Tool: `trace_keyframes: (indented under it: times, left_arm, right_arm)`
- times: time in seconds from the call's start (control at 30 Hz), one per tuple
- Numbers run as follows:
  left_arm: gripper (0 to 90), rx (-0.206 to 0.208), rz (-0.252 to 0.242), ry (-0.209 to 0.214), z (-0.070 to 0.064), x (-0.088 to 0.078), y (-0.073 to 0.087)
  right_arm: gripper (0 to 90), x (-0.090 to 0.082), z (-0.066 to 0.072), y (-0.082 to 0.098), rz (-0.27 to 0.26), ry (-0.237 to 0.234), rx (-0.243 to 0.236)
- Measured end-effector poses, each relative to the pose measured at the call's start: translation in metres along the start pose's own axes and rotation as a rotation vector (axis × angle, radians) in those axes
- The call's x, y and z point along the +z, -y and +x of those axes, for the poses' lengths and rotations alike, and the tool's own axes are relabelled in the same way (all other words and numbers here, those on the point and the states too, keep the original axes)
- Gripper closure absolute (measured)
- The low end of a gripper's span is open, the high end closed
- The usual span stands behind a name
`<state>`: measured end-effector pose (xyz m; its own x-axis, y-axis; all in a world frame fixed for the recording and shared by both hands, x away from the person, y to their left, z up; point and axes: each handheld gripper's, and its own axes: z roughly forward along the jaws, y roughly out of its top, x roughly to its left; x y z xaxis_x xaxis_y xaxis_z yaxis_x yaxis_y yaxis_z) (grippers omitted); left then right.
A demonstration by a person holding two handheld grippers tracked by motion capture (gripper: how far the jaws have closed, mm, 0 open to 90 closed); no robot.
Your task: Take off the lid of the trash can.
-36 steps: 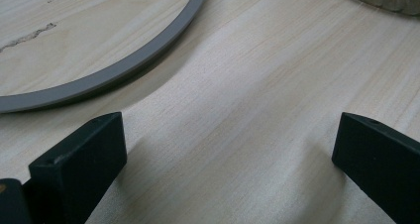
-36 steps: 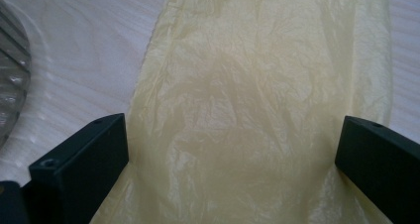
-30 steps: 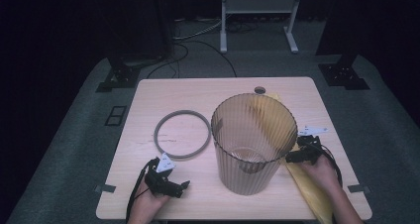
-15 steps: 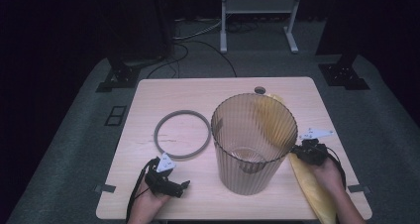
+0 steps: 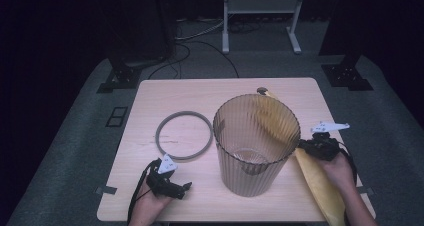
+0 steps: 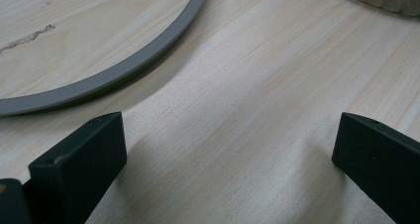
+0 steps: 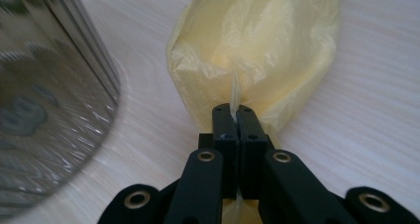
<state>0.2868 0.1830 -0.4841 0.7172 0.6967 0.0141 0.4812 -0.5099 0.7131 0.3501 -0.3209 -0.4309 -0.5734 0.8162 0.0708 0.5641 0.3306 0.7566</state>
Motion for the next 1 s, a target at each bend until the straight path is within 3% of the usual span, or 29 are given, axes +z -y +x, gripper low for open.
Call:
trace_keyframes:
  times: [0.13,0.53,0.83,1.0]
  left_arm:
    - [0.0,-0.001,0.000,0.000,0.000,0.000,0.000]
    - [0.0,-0.001,-0.001,0.000,0.000,0.000,0.000]
    - [0.0,0.002,0.000,0.000,0.000,0.000,0.000]
    - [0.0,-0.001,-0.003,0.000,0.000,0.000,0.000]
  right_arm:
    - [89.5,-0.015,-0.001,-0.016,-0.019,-0.006,-0.002]
    - [89.5,-0.071,0.002,-0.085,-0.086,-0.029,-0.034]
    - [89.5,-0.102,0.012,-0.136,-0.132,-0.034,-0.067]
    - [89.5,-0.115,0.025,-0.164,-0.161,-0.053,-0.097]
